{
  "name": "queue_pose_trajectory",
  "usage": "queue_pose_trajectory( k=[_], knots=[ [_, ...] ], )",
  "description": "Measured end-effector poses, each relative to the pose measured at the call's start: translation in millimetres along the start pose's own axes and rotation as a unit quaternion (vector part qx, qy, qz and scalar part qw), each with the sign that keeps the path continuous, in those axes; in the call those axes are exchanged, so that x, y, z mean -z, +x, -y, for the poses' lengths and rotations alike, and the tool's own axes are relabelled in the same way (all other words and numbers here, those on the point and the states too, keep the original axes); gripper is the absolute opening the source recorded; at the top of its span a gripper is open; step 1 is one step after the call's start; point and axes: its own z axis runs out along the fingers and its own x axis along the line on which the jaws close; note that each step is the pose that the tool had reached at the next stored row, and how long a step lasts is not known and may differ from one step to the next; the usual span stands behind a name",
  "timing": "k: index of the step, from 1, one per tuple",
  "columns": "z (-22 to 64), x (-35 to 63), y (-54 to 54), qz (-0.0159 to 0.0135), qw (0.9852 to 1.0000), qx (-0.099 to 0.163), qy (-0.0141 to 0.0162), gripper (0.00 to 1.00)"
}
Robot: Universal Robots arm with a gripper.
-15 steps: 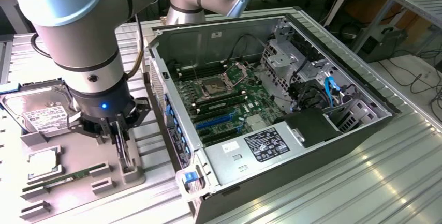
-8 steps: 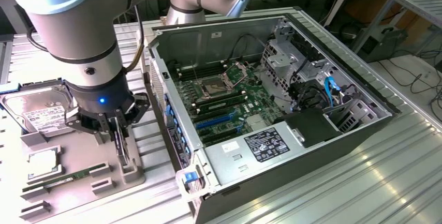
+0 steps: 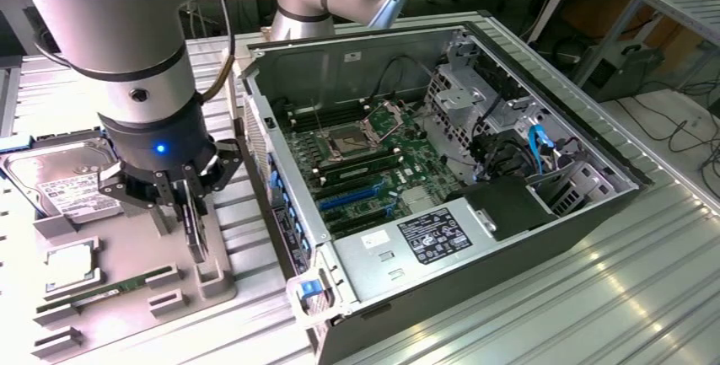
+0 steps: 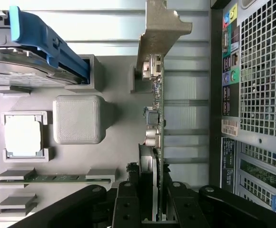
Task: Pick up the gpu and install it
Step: 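Pick up the gpu and move the gpu toward the slot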
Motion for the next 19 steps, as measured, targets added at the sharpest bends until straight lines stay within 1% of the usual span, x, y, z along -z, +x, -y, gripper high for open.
queue_pose_trajectory(
  k=[19],
  knots=[
    [-0.4,30.1,-0.6,-0.0003,1.0000,0.000,0.0000,0.27]
  ],
)
